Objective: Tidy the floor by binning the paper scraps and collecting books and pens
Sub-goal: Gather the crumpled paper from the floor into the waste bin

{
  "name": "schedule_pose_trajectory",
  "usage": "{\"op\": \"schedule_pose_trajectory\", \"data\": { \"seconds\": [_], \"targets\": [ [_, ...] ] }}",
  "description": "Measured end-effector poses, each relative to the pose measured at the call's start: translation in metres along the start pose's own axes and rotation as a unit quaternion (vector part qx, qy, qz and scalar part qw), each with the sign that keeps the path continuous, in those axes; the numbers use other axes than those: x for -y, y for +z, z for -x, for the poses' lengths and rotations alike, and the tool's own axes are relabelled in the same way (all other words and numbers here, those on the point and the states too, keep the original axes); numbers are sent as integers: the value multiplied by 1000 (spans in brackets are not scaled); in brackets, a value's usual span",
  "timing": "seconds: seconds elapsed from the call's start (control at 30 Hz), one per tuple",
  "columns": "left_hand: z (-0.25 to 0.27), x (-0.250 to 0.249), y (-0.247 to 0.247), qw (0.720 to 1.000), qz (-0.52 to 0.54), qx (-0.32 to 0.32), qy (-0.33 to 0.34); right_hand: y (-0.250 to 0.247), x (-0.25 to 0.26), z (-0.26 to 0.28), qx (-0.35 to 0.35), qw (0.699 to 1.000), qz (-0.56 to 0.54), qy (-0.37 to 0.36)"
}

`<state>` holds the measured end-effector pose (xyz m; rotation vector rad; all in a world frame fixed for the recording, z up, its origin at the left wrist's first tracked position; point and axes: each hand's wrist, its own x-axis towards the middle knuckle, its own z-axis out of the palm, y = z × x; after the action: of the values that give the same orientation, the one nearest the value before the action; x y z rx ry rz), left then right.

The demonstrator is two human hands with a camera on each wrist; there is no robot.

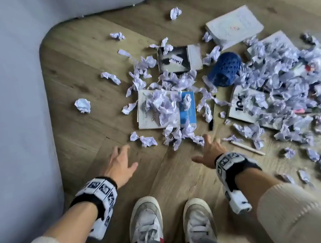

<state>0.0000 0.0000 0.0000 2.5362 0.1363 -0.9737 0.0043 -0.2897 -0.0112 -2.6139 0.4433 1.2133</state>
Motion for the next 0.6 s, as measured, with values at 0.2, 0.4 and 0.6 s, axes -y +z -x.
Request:
{"op": "schedule_pose_trajectory", "data": {
  "seconds": [0.2, 0.4, 0.6],
  "targets": [
    [-68, -17, 34, 980, -144, -100, 92, 41, -2, -43, -161, 986, 13, -33],
    [-80, -24, 44, 946, -237, -140, 169, 20, -26, -62, -141, 971, 34, -189],
    [-80, -66, 39, 948, -131, -193, 218, 7, -19, -56, -217, 956, -49, -193]
  ]
}}
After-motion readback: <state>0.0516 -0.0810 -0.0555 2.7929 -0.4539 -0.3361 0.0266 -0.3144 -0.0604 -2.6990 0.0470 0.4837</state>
